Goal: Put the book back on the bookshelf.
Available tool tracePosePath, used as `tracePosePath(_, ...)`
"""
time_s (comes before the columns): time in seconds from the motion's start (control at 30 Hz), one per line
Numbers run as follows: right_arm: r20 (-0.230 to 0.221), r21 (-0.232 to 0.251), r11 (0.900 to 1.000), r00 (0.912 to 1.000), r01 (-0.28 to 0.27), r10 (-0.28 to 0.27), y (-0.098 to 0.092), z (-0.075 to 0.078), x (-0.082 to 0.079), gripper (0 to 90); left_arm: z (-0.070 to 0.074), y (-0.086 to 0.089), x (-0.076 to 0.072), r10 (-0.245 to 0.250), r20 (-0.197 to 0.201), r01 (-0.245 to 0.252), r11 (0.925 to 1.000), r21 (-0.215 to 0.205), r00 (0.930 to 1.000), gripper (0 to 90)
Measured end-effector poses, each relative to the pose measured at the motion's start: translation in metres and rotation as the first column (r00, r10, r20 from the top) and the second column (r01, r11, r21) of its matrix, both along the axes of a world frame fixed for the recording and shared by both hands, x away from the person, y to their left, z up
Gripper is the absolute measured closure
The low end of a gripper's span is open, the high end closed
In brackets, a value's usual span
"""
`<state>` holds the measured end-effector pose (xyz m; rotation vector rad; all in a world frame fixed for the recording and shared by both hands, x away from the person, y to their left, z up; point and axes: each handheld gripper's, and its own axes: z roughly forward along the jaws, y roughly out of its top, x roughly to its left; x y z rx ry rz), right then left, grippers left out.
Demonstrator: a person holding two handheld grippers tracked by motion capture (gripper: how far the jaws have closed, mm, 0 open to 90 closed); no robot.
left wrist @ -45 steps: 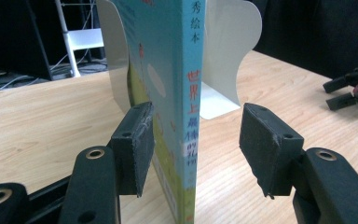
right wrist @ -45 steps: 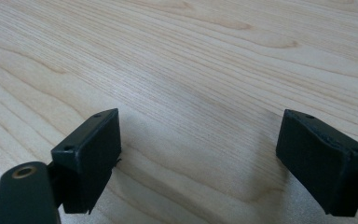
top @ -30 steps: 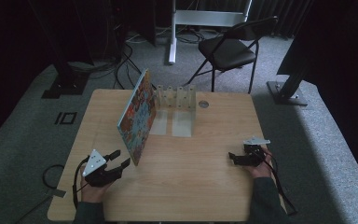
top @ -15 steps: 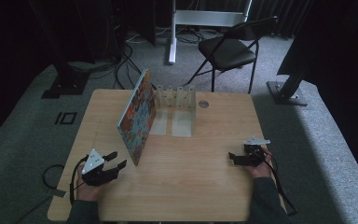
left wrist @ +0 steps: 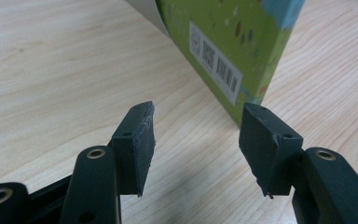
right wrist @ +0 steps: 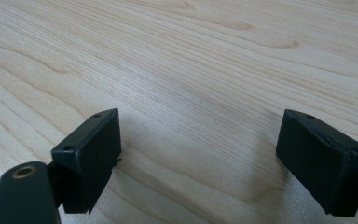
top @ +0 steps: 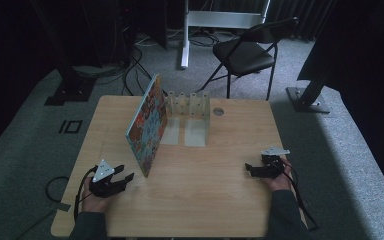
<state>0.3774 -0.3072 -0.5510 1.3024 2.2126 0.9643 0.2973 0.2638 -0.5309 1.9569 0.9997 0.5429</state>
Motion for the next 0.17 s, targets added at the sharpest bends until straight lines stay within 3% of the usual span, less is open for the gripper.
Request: tracePosePath(0.17, 0.0, 0.0, 1.0, 1.0, -0.001, 0.001, 0.0, 0.0, 0.0, 13.7, -0.0028, 0.0028, 0.0027, 0.015, -0.014, -0.015, 0.9999, -0.003, 0.9998, 45.4)
